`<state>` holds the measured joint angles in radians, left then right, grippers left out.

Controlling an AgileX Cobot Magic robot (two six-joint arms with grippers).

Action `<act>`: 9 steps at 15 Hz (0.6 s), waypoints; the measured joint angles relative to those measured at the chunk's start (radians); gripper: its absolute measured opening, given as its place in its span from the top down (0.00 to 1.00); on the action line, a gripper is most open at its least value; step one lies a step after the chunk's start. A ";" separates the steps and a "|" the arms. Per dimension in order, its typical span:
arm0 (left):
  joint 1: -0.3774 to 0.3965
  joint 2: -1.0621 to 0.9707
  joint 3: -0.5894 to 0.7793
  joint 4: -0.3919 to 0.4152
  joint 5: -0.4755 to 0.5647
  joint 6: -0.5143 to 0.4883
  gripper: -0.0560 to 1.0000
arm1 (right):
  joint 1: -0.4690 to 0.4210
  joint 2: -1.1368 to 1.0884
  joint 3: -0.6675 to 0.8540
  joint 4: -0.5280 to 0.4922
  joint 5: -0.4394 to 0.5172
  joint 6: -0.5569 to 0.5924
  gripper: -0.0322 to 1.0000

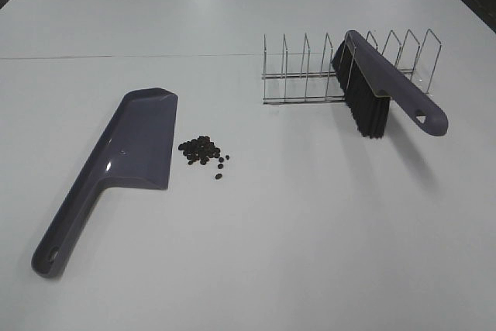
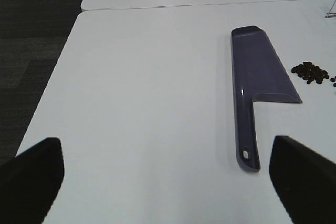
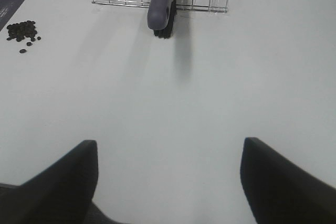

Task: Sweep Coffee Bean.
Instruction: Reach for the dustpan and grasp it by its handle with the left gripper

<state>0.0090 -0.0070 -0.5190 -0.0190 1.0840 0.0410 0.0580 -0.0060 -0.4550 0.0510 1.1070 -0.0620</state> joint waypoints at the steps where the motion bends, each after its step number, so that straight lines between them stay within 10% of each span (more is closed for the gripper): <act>1: 0.000 0.000 0.000 0.000 0.000 0.000 0.01 | 0.000 0.000 0.000 0.000 0.000 0.000 0.33; 9: 0.000 0.000 0.000 0.000 0.000 0.000 0.00 | 0.000 0.000 0.000 0.000 0.000 0.000 0.33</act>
<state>0.0090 -0.0070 -0.5190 -0.0190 1.0840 0.0410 0.0580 -0.0060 -0.4550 0.0510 1.1070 -0.0620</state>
